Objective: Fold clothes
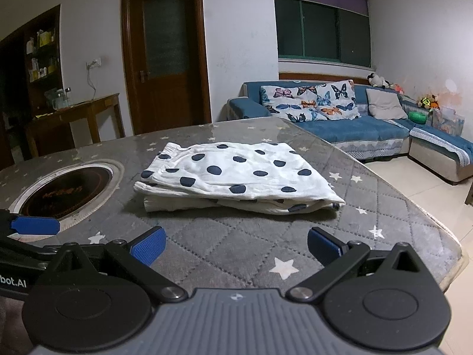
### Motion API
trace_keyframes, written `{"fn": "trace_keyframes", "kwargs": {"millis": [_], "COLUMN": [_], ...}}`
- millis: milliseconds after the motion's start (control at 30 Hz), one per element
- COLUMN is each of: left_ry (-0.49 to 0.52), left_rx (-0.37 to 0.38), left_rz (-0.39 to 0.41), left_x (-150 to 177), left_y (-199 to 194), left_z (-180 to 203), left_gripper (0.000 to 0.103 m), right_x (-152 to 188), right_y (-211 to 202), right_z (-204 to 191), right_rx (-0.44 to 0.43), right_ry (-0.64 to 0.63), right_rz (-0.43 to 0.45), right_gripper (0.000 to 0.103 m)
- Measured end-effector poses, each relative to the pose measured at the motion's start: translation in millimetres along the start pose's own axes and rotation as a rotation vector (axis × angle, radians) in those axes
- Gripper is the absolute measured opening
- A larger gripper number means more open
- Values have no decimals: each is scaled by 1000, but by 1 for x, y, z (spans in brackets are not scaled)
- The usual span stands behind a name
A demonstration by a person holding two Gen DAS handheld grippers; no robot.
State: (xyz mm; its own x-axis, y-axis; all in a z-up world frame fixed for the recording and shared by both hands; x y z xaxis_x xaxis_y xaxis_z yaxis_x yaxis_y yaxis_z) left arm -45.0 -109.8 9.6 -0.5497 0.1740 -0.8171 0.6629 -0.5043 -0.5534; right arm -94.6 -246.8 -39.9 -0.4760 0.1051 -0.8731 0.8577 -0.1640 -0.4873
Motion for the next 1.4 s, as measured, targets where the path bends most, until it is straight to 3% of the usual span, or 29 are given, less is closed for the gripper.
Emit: {"fn": "trace_keyframes", "kwargs": {"millis": [667,1400], "left_ry": [3,5], "left_rx": [-3,-36], "left_rz": [1,-70], "left_x": [-3,-23], "left_y": [1,38], "left_z": [3,-5], "left_gripper": [103,103], "right_x": [-2,-12], "right_y": [1,49], "right_z": [0,15], "right_rx": [-2,0], "right_ry": [0,20], "right_rz": [1,-68], "right_gripper": [103,103]}}
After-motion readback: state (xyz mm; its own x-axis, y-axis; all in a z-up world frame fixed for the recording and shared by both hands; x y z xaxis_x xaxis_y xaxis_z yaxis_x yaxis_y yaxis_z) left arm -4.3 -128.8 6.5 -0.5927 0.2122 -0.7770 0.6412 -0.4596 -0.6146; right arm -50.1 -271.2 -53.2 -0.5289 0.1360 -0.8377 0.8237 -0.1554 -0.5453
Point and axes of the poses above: each gripper's, at about its wrist camera, not at the fingertips, and y roughly the way its jaws point, z to its right, x to its underside, the point moved 4 cm from there along y, roughly the way its jaws point, and after that the axes turned 6 degrees about x, right-handed, at the moved point
